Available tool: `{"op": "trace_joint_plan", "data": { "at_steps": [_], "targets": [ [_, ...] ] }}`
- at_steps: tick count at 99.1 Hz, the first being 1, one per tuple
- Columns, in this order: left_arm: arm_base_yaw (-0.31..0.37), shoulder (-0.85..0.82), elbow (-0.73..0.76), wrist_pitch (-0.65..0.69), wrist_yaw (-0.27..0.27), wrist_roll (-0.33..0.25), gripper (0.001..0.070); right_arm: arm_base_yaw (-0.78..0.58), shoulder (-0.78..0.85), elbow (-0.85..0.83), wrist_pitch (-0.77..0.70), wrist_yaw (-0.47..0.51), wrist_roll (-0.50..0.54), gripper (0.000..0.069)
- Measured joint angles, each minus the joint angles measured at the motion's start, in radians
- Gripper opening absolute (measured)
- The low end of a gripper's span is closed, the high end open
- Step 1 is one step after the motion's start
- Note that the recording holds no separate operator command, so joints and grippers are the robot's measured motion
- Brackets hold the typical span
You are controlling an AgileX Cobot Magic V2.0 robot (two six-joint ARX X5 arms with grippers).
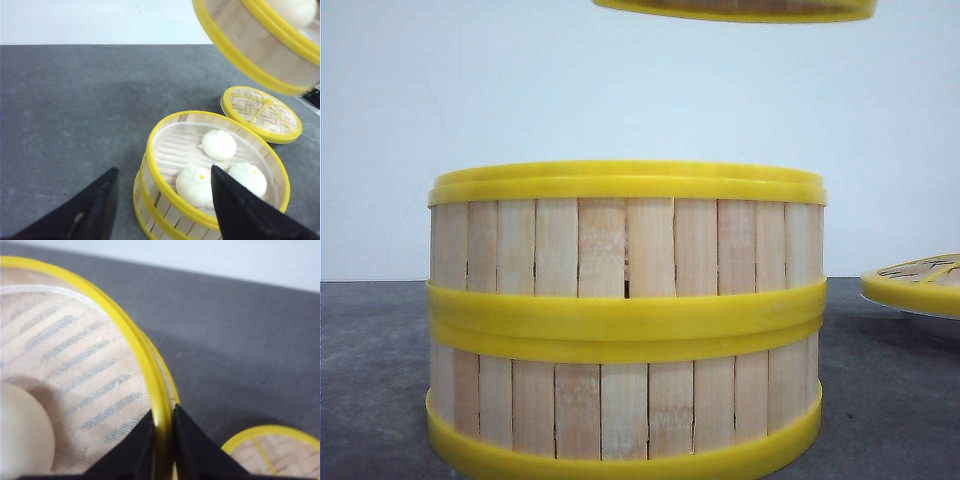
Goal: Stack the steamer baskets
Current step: 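Lift the basket with the right gripper toward the stack, then lower the basket onto the stack top and release with the right gripper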
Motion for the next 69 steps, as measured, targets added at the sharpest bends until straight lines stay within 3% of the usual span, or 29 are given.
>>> {"op": "trace_joint_plan", "data": {
  "at_steps": [29,42,69],
  "targets": [
    [0.000,0.000,0.000,0.000,0.004,0.003,0.0346,0.188,0.006,-0.065,0.000,-0.005,-0.006,0.0034],
    [0.000,0.000,0.000,-0.009,0.006,0.003,0.0346,0.267,0.006,-0.132,0.011,0.050,-0.006,0.0034],
    [0.000,0.000,0.000,-0.029,0.017,0.004,0.0346,0.319,0.007,-0.325,0.125,0.065,-0.001,0.0034]
  ]
}}
